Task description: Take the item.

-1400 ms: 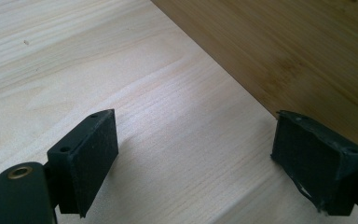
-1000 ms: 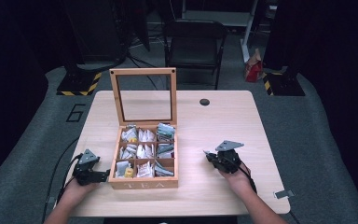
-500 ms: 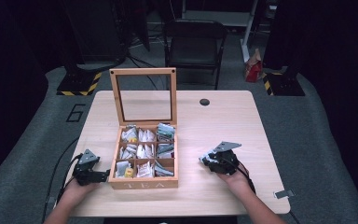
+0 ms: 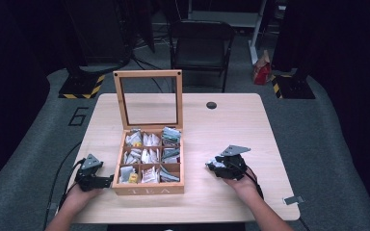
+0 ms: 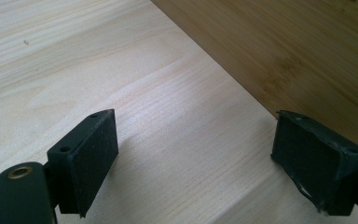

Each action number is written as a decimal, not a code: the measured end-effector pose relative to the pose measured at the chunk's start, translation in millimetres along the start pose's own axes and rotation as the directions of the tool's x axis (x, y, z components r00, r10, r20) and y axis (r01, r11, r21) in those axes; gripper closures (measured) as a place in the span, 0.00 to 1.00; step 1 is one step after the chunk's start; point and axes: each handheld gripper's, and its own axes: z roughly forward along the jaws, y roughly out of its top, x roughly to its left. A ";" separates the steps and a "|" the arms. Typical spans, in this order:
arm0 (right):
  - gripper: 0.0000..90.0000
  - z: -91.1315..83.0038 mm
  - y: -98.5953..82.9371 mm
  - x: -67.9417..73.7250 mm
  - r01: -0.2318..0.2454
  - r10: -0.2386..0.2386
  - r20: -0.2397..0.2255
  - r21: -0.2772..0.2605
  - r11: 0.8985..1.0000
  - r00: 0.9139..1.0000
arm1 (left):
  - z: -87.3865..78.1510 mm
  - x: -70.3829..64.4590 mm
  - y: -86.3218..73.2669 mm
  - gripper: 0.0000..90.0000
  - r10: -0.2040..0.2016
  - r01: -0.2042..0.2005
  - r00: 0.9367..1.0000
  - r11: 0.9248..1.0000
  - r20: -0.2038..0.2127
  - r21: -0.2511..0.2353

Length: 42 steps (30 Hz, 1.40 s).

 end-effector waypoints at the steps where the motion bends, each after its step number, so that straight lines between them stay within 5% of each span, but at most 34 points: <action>1: 0.56 -1.5 0.8 -0.1 0.006 -0.006 0.008 -0.006 1.000 1.000 | 0.2 0.0 -0.1 0.15 0.000 0.000 1.000 1.000 0.000 -0.003; 42: 0.55 -22.4 -8.2 -38.0 -0.112 0.118 0.095 -0.066 0.991 0.988 | -0.4 0.3 0.2 0.15 0.001 -0.001 1.000 1.000 0.004 0.006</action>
